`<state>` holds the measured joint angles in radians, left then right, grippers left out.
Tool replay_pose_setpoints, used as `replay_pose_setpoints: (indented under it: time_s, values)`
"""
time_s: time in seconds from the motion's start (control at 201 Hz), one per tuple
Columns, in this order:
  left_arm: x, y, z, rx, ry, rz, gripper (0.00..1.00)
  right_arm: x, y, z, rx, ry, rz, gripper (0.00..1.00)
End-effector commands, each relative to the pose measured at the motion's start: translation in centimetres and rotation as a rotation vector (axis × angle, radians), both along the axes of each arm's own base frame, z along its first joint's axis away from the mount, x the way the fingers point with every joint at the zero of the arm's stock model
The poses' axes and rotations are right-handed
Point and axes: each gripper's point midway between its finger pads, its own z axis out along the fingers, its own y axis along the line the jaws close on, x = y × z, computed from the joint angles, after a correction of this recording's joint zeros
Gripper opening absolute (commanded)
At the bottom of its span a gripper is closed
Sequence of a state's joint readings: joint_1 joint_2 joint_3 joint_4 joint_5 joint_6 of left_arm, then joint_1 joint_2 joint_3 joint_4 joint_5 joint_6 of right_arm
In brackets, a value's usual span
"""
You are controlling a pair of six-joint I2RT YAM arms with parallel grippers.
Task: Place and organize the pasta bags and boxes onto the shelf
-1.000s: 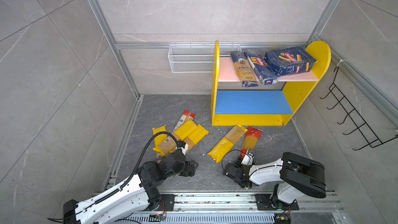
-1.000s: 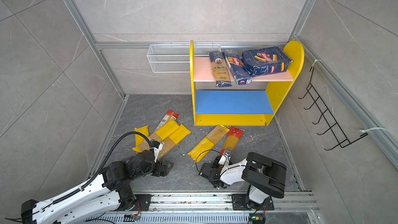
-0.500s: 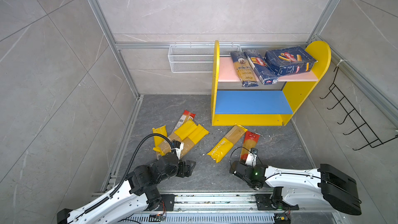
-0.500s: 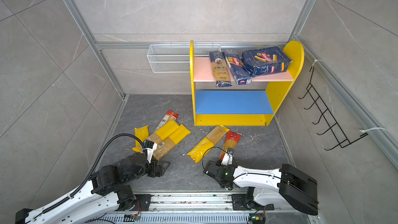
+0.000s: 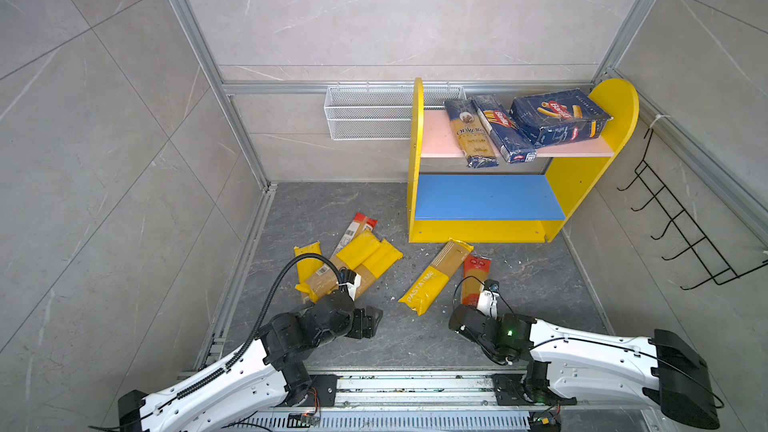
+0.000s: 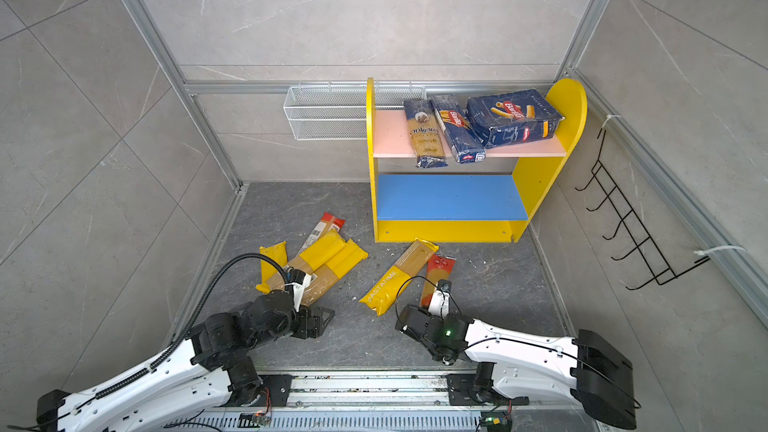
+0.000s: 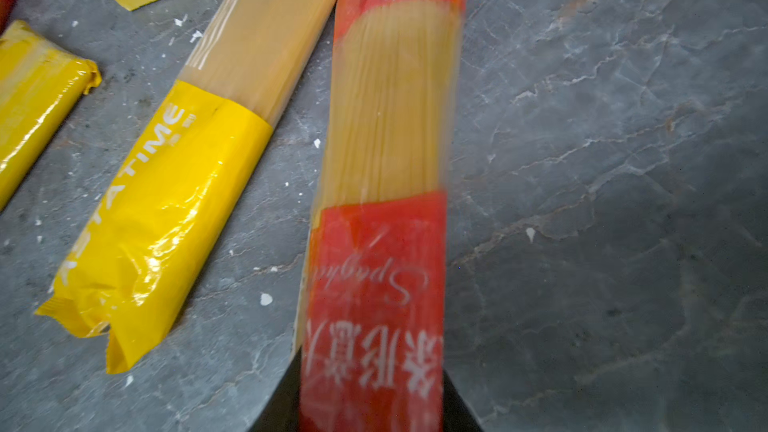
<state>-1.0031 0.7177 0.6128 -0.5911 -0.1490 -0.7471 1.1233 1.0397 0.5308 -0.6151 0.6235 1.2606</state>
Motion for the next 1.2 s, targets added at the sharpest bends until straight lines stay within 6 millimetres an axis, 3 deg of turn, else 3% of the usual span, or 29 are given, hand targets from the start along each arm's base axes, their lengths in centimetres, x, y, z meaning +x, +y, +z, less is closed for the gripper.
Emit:
replay_pose_setpoints:
  time_s: [0.0, 0.105, 0.393, 0.498, 0.558, 0.622, 0.727, 0.797, 0.821, 1.1, 1.2]
  values:
    - [0.9, -2.1, 0.9, -0.045, -0.034, -0.039, 0.86, 1.6, 1.2, 4.2, 0.045, -0.138, 0.027, 0.0]
    - [1.3, -3.0, 0.7, -0.037, -0.03, -0.057, 0.86, 1.2, 0.7, 2.5, -0.011, -0.093, 0.023, 0.0]
    - [1.4, -3.8, 0.1, -0.025, -0.001, -0.084, 0.86, -0.2, 0.5, -5.9, -0.179, 0.087, 0.038, 0.0]
    - [1.2, -3.5, -0.1, -0.028, 0.008, -0.076, 0.86, -0.4, 0.4, -7.3, -0.222, 0.111, 0.04, 0.11]
    - [1.1, -3.3, -0.3, -0.029, 0.013, -0.07, 0.86, -0.4, 0.5, -7.5, -0.246, 0.112, 0.04, 0.22]
    - [1.0, -3.1, -0.2, -0.035, 0.013, -0.063, 0.85, -0.3, 0.6, -7.4, -0.266, 0.102, 0.049, 0.45]
    - [0.9, -2.9, -0.1, -0.043, 0.015, -0.057, 0.85, -0.2, 0.9, -5.8, -0.313, 0.049, 0.053, 0.73]
    - [0.9, -2.9, 0.1, -0.044, 0.014, -0.057, 0.84, -0.1, 1.0, -5.0, -0.333, 0.025, 0.053, 0.77]
    - [0.9, -3.0, 0.1, -0.042, 0.014, -0.057, 0.84, -0.1, 0.9, -4.8, -0.34, 0.02, 0.048, 0.88]
    - [1.2, -3.6, 0.6, -0.031, 0.014, -0.077, 0.83, 0.3, 0.8, -4.5, -0.303, -0.031, 0.025, 0.91]
    - [1.1, -3.5, 0.7, -0.027, 0.013, -0.076, 0.83, 0.6, 0.3, -3.8, -0.321, -0.064, 0.0, 0.99]
